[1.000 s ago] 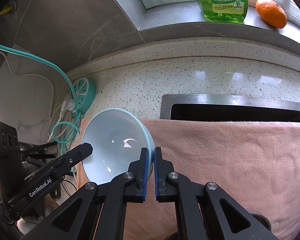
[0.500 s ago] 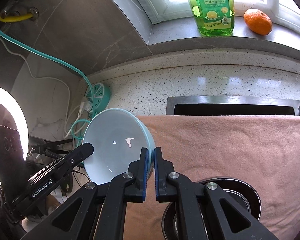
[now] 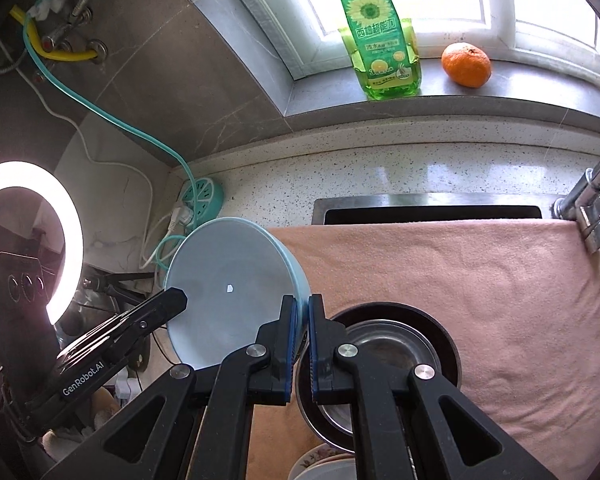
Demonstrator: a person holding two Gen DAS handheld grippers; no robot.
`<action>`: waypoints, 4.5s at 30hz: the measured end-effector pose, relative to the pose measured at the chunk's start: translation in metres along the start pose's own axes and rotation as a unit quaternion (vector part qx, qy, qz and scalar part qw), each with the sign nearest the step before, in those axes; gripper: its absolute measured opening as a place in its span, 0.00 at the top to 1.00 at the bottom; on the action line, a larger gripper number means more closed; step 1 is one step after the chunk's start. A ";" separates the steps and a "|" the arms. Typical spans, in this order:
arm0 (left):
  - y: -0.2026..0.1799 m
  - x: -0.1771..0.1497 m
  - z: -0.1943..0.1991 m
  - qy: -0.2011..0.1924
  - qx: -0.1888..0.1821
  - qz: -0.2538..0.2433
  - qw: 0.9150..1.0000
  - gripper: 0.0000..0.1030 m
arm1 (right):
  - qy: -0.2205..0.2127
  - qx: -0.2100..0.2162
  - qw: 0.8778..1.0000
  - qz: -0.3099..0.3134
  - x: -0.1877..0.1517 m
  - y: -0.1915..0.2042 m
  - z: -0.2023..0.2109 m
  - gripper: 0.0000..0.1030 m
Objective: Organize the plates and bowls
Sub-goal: 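Lift the white bowl and carry it over the nested steel bowls, then lower the white bowl into the nested steel bowls, then open both grippers to release the white bowl, then move both grippers to the large steel bowl rim and close on it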
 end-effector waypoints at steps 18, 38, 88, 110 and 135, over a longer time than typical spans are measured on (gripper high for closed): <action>-0.041 -0.047 -0.031 0.055 -0.004 -0.026 0.998 0.93 | 0.013 -0.019 0.999 -0.048 -0.048 -0.061 0.019 0.95; -0.045 -0.066 -0.058 0.087 0.010 -0.031 0.996 0.93 | 0.029 -0.040 0.997 -0.062 -0.064 -0.090 0.004 0.95; -0.009 -0.065 -0.021 0.052 0.020 0.009 0.998 0.92 | -0.039 -0.020 0.999 -0.029 -0.071 -0.088 0.050 0.85; -0.007 -0.087 -0.040 0.060 0.025 0.035 0.997 0.92 | -0.059 0.001 0.997 -0.060 -0.095 -0.118 0.048 0.83; -0.016 -0.077 -0.063 0.062 0.038 0.002 0.997 0.92 | -0.033 -0.027 0.999 -0.026 -0.085 -0.118 0.009 0.83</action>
Point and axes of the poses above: each gripper's, at about its wrist camera, not at the fingertips, and z roughly against the way its jaws point, y to its left, x to its top, the point moved 7 cm from there along -z, roughly the way its jaws point, and after that the axes turned 12 degrees about x, right-handed, at the moved point
